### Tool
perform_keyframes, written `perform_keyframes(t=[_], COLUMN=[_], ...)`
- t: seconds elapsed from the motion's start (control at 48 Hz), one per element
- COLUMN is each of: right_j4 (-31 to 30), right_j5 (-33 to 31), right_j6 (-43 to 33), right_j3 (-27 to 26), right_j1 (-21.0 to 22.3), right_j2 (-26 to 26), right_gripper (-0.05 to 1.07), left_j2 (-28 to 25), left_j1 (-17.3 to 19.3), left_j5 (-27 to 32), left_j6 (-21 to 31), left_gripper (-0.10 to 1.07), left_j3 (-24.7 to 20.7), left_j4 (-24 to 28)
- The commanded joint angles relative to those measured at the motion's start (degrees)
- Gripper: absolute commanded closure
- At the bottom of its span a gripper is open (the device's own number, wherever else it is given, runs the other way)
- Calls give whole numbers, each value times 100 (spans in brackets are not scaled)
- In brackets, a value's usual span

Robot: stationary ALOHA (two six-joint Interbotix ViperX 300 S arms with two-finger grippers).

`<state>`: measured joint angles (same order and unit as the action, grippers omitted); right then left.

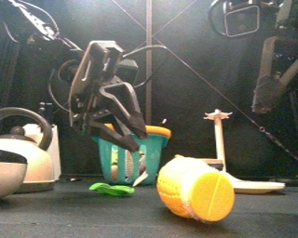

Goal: Grab cleaver handle

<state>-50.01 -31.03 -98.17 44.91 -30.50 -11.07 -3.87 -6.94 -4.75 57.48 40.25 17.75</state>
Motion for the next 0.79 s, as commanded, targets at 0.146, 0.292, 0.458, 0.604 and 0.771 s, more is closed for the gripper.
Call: perform_keyframes(t=[0.146,0.292,0.458,0.604,0.771], right_j4=[-35,26,-18,-70,-176], right_j5=[-835,-1134,-1125,-1020,-870], right_j6=[193,193,202,202,211], right_j3=[1055,1564,1960,2153,2180], right_j1=[18,264,703,888,1081], right_j2=[-1169,-1582,-1696,-1564,-1274], right_gripper=[63,60,41,27,27], left_j2=[642,791,853,870,914], left_j1=[97,158,237,272,272], left_j5=[-141,-352,-571,-650,-993], left_j6=[-9,-9,0,-18,-88], left_gripper=[26,26,26,25,25], left_j3=[141,299,492,554,589], left_j4=[1266,1819,2197,2215,2435])
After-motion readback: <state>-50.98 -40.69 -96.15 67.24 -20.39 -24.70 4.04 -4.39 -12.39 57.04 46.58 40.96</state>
